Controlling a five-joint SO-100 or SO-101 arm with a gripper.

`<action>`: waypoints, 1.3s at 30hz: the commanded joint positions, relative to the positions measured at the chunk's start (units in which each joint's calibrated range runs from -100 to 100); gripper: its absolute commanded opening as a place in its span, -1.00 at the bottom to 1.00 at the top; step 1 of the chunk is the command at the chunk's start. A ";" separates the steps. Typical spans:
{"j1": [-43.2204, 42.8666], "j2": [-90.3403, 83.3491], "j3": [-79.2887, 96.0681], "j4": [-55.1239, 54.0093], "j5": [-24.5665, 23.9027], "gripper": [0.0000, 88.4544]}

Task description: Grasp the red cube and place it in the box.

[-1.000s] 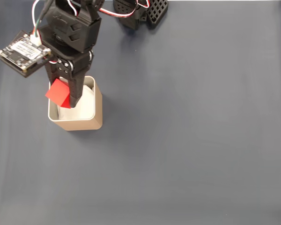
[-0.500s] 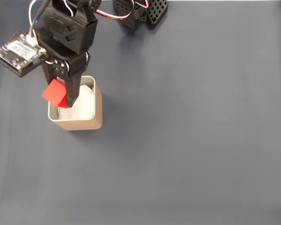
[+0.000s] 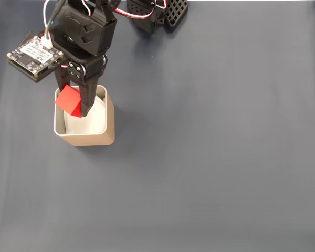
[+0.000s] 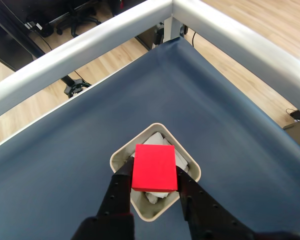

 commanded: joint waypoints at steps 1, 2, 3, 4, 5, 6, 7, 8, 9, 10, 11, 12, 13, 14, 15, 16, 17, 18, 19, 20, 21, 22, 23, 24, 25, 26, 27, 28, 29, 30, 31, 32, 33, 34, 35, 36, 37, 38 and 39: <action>-0.21 -2.97 -0.24 -1.74 -0.05 -0.95; -0.13 -3.23 -0.06 -1.91 -0.05 -0.95; -0.13 -3.31 0.03 -1.99 -0.10 -0.95; -0.13 -3.49 0.03 -2.07 -0.15 -0.95; -0.13 -3.57 0.03 -2.15 -0.15 -0.95; -0.13 -3.75 0.12 -2.15 -0.20 -0.95; -0.13 -3.92 0.12 -2.24 -0.24 -0.95; -0.21 -4.01 0.12 -2.24 -0.29 -0.95; -0.21 -4.09 0.12 -2.32 -0.29 -0.95; -0.28 -4.18 0.21 -2.40 -0.29 -0.95; -0.35 -4.26 0.21 -2.48 -0.34 -0.95; -0.42 -4.35 0.21 -2.65 -0.39 -0.94; -0.42 -4.44 0.21 -2.73 -0.39 -0.94; -0.49 -4.52 0.21 -2.98 -0.44 -0.93; -0.49 -4.61 0.31 -3.14 -0.44 -0.92; -0.49 -4.61 0.31 -3.22 -0.39 -0.91; -0.49 -4.70 0.40 -3.30 -0.34 -0.90; -0.49 -4.70 0.49 -3.55 -0.29 -0.89; -0.49 -4.70 0.49 -3.71 -0.29 -0.87; -0.49 -4.78 0.49 -4.12 -0.44 -0.83; -0.49 -4.87 0.49 -4.45 -0.63 -0.76; -0.49 -4.96 0.49 -4.70 -0.78 -0.69; -0.49 -5.04 0.49 -4.95 -0.88 -0.60; -0.49 -5.13 0.49 -5.36 -1.22 -0.53; -0.49 -5.22 0.49 -5.77 -1.47 -0.47; -0.49 -5.30 0.49 -5.85 -1.56 -0.44; -0.49 -5.48 0.49 -6.01 -1.61 -0.40; -0.49 -5.56 0.49 -6.18 -1.76 -0.37; -0.49 -5.65 0.49 -6.26 -1.81 -0.35; -0.49 -5.82 0.67 -6.42 -1.61 -0.33; -0.49 -6.08 0.94 -6.75 -1.51 -0.31; -0.42 -6.34 1.31 -7.32 -1.42 -0.29; -0.42 -6.52 1.67 -7.82 -1.42 -0.28; -0.35 -6.69 1.95 -8.15 -1.32 -0.26; -0.28 -6.86 2.04 -8.39 -1.27 -0.25; -0.21 -6.86 2.04 -8.47 -1.27 -0.24; -0.13 -6.86 2.04 -8.47 -1.27 -0.24; -0.13 -6.86 2.04 -8.56 -1.27 -0.23; -0.06 -6.86 2.04 -8.56 -1.27 -0.23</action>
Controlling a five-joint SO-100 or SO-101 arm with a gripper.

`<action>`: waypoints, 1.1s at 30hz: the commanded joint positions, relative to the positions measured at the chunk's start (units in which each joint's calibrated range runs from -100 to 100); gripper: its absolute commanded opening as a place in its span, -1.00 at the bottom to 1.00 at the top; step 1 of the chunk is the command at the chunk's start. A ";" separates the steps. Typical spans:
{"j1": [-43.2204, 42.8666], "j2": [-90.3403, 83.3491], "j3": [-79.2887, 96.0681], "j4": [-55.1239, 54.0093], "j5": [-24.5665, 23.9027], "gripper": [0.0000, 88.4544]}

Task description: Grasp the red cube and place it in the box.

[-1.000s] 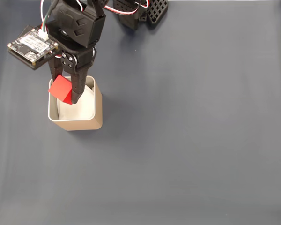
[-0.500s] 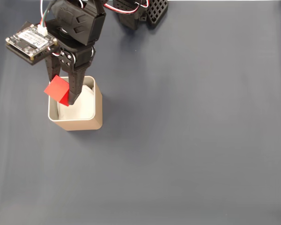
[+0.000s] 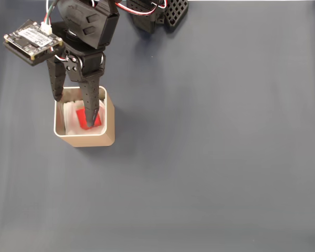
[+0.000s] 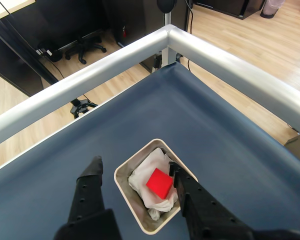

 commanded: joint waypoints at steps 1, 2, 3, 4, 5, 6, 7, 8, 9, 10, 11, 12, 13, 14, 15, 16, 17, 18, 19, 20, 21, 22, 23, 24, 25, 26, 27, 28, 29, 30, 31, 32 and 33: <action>0.01 -2.22 -0.88 -1.33 0.20 -0.23; 0.08 -2.22 -0.88 -1.33 0.24 -0.22; 0.08 -2.22 -0.88 -1.41 0.24 -0.22; 0.08 -2.22 -0.88 -1.49 0.24 -0.22; 0.08 -2.22 -0.88 -1.57 0.24 -0.21; 0.08 -2.22 -0.88 -1.74 0.24 -0.21; 0.15 -2.22 -0.88 -1.74 0.24 -0.21; 0.15 -2.22 -0.88 -1.82 0.29 -0.21; 0.15 -2.22 -0.88 -1.90 0.29 -0.21; 0.15 -2.22 -0.88 -1.98 0.34 -0.21; 0.15 -2.14 -0.88 -2.07 0.34 -0.21; 0.15 -2.14 -0.88 -2.15 0.34 -0.20; 0.15 -2.14 -0.79 -2.39 0.39 -0.20; 0.15 -2.14 -0.69 -2.56 0.39 -0.20; 0.15 -2.14 -0.69 -2.72 0.44 -0.20; 0.22 -2.14 -0.69 -2.89 0.44 -0.20; 0.22 -2.14 -0.69 -3.05 0.39 -0.20; 0.22 -2.14 -0.69 -3.21 0.39 -0.20; 0.22 -2.14 -0.69 -3.38 0.34 -0.20; 0.22 -2.14 -0.69 -3.46 0.29 -0.20; 0.22 -2.14 -0.79 -3.46 0.20 -0.20; 0.22 -2.14 -0.97 -3.46 0.20 -0.22; 0.15 -2.14 -1.06 -3.46 0.20 -0.26; 0.15 -2.14 -1.15 -3.30 0.20 -0.30; 0.15 -2.14 -1.24 -3.21 0.20 -0.38; 0.08 -2.14 -1.33 -3.13 0.15 -0.47; 0.01 -2.22 -1.42 -3.05 0.15 -0.54; -0.13 -2.22 -1.61 -2.39 0.29 -0.61; -0.27 -2.22 -1.88 -1.90 0.44 -0.67; -0.49 -2.22 -2.06 -1.66 0.44 -0.74; -0.70 -2.31 -2.34 -1.16 0.44 -0.81; -1.05 -2.40 -2.79 -0.51 0.44 -0.86; -1.55 -2.40 -3.43 0.40 0.44 -0.91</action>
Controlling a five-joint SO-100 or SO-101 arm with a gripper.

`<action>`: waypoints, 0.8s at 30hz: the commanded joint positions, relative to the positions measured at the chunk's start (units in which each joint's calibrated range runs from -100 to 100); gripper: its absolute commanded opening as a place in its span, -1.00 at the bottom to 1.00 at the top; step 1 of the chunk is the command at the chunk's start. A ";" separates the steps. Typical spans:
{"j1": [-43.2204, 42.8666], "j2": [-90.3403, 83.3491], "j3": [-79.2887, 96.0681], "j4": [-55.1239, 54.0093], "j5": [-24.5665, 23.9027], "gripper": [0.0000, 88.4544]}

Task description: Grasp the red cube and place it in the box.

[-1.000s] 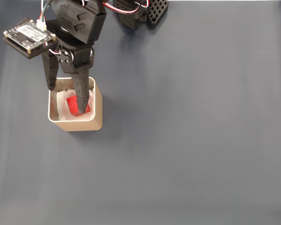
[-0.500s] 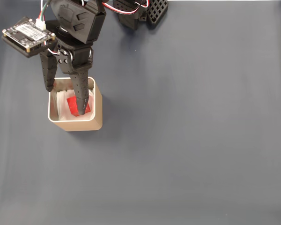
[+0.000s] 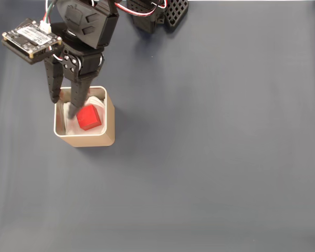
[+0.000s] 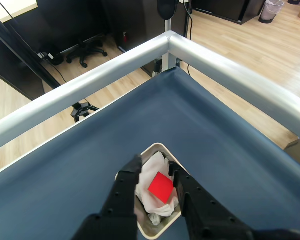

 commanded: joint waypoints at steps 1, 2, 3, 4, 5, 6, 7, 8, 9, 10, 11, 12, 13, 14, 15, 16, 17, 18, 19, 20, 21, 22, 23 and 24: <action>-1.82 -2.22 -4.16 2.35 0.34 -0.96; -2.46 -2.30 -5.07 3.34 0.24 -1.00; -3.17 -2.56 -5.89 4.24 0.10 -1.00; -3.88 -2.82 -6.71 5.06 0.00 -1.00; -4.80 -3.00 -7.80 6.13 -0.10 -1.00; -5.80 -3.17 -8.90 7.52 -0.24 -1.00; -6.79 -3.60 -9.63 8.67 -0.29 -1.00; -7.93 -4.47 -9.81 9.25 -0.29 -1.00; -9.13 -5.42 -9.81 10.07 -0.15 -1.00; -10.34 -6.54 -9.72 10.89 -0.05 -1.00; -11.62 -7.76 -9.17 11.22 0.05 -1.00; -12.90 -9.05 -8.53 11.71 0.15 -1.00; -14.25 -10.44 -7.90 12.61 0.29 -1.00; -15.67 -11.91 -7.08 13.43 0.54 -1.00; -17.02 -13.64 -5.89 14.01 0.73 -1.00; -18.36 -15.46 -4.34 14.17 0.93 -1.00; -19.71 -17.36 -2.52 14.25 1.22 -1.00; -20.99 -19.44 -0.42 14.34 1.61 -1.00; -22.27 -21.43 1.58 14.34 2.05 -1.00; -23.26 -23.33 3.68 14.34 2.34 -1.00; -24.19 -25.06 5.50 14.34 2.59 -1.00; -24.90 -26.62 7.42 14.50 2.78 -1.00; -25.54 -28.09 9.33 14.58 2.93 -1.00; -25.96 -29.39 11.16 14.66 3.13 -1.00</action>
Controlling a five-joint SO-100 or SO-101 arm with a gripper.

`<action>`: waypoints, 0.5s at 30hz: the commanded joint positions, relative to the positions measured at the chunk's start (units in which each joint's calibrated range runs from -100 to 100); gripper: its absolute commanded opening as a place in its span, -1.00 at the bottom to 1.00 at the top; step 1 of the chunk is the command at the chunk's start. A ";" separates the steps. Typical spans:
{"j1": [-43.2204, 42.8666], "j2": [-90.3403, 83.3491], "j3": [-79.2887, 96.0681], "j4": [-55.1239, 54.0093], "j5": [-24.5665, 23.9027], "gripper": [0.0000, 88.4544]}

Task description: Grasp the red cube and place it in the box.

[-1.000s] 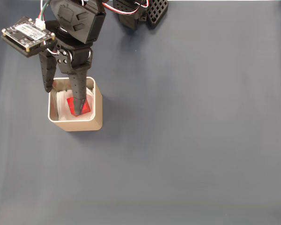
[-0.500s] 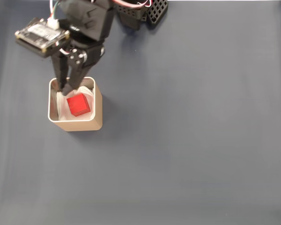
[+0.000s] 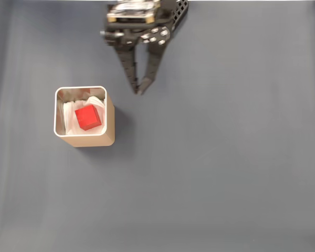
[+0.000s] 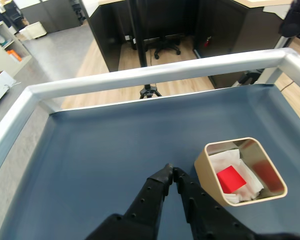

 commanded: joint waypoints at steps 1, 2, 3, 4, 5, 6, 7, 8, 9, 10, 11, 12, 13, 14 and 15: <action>-1.74 -5.37 4.14 0.45 1.03 -1.00; -2.09 -6.58 6.06 0.45 1.32 -1.00; -2.31 -7.96 8.06 0.45 1.61 -1.00; -2.59 -9.35 10.16 0.28 1.90 -1.00; -2.80 -10.65 12.08 0.12 2.20 -1.00; -3.02 -12.03 14.17 0.04 2.44 -1.00; -3.16 -13.24 16.27 -0.13 2.64 -1.00; -3.23 -14.46 18.27 -0.29 2.74 -1.00; -3.30 -15.41 20.19 -0.37 2.83 -1.00; -3.30 -16.36 22.01 -0.37 2.93 -1.00; -3.30 -17.14 23.74 -0.54 2.98 -1.00; -3.30 -17.83 25.57 -0.78 3.03 -1.00; -3.30 -18.70 27.30 -1.03 3.17 -1.00; -3.30 -19.56 29.21 -1.27 3.32 -1.00; -3.23 -20.34 31.13 -1.77 3.42 -1.00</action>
